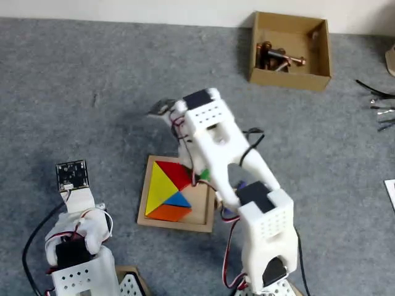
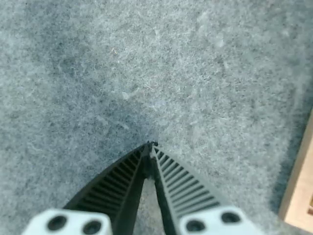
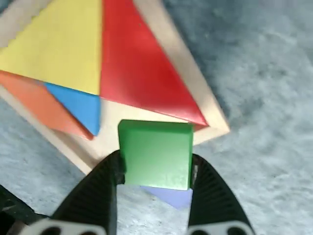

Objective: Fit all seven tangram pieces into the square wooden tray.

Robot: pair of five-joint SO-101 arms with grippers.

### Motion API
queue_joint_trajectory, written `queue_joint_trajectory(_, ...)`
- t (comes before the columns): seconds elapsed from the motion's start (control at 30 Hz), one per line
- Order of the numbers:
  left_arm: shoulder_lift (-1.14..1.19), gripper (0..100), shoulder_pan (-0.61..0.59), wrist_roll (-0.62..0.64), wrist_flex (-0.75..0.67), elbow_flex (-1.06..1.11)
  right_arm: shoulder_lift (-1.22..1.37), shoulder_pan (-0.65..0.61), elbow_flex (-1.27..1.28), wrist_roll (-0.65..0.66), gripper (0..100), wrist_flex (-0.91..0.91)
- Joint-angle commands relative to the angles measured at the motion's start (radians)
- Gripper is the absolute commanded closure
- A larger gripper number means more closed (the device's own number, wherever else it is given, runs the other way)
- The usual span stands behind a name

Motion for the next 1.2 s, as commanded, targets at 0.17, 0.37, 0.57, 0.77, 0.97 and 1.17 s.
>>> queue_joint_trajectory(0.17, -0.005, 99, -0.013, 0.011, 0.003, 0.019, -0.232, -0.041, 0.028, -0.084, 99.5, -0.024)
queue_joint_trajectory(0.37, -0.005, 99, -0.013, 0.011, 0.003, 0.019, -0.389, -0.042, 0.360, -0.097, 99.5, -0.234)
queue_joint_trajectory(0.57, -0.005, 99, -0.013, 0.011, 0.003, 0.019, -0.532, -0.041, 0.684, -0.104, 99.5, -0.512)
queue_joint_trajectory(0.77, -0.005, 99, -0.013, 0.011, 0.003, 0.019, -0.547, -0.039, 0.826, -0.166, 99.5, -0.670)
queue_joint_trajectory(0.97, -0.005, 99, -0.013, 0.011, 0.003, 0.019, -0.545, -0.039, 0.846, -0.196, 99.5, -0.708)
queue_joint_trajectory(1.17, -0.005, 99, -0.013, 0.011, 0.003, 0.019, -0.545, -0.042, 0.848, -0.201, 99.5, -0.707)
